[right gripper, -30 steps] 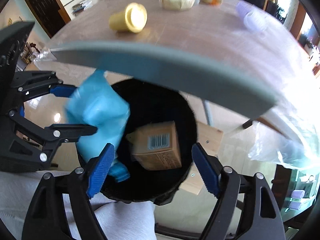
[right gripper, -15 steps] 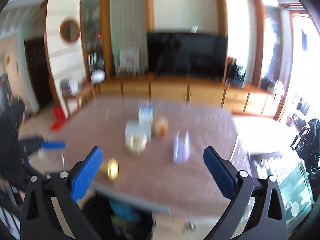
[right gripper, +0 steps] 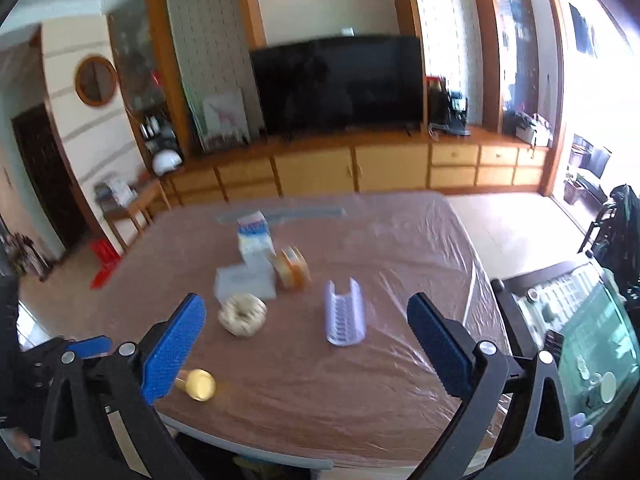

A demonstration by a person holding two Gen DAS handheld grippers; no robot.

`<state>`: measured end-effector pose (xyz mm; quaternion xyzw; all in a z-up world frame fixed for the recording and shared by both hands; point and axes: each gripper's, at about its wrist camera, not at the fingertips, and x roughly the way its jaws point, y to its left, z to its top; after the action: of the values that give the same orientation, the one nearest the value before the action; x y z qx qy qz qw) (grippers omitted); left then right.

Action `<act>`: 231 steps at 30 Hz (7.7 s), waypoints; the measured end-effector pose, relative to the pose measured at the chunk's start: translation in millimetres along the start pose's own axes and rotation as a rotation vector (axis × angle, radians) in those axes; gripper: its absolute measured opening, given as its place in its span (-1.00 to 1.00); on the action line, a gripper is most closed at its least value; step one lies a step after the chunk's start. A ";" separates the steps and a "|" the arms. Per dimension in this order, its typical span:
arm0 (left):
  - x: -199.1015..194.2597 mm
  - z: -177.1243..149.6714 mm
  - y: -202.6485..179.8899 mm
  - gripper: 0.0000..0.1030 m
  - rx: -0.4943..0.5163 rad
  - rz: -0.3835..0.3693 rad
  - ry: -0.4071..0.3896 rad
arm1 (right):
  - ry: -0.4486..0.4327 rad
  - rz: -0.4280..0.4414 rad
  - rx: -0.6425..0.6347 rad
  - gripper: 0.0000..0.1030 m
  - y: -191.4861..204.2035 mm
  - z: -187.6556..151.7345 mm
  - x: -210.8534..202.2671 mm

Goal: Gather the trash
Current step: 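Move both open grippers back over the table, then grasp the yellow cup with the left gripper while the right gripper grasps the lavender rack, then carry the yellow cup and lavender rack with both grippers over the black bin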

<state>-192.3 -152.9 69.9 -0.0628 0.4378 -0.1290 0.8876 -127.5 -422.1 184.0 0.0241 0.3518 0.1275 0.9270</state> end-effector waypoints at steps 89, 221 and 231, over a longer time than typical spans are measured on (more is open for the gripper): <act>37.4 16.9 57.5 -0.08 -0.052 -0.035 0.107 | 0.332 0.280 0.078 -0.18 28.6 -56.5 59.1; 52.7 -106.8 20.4 -0.08 0.251 -0.058 0.359 | 0.681 0.263 -0.088 -0.18 71.8 -197.8 72.0; 56.4 -108.8 21.0 -0.08 0.265 -0.053 0.365 | 0.692 0.251 -0.096 -0.18 73.5 -198.8 74.7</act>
<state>-242.1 -148.7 -44.0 0.0671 0.5687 -0.2180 0.7903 -220.7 -341.0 -3.8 -0.0208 0.6322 0.2571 0.7306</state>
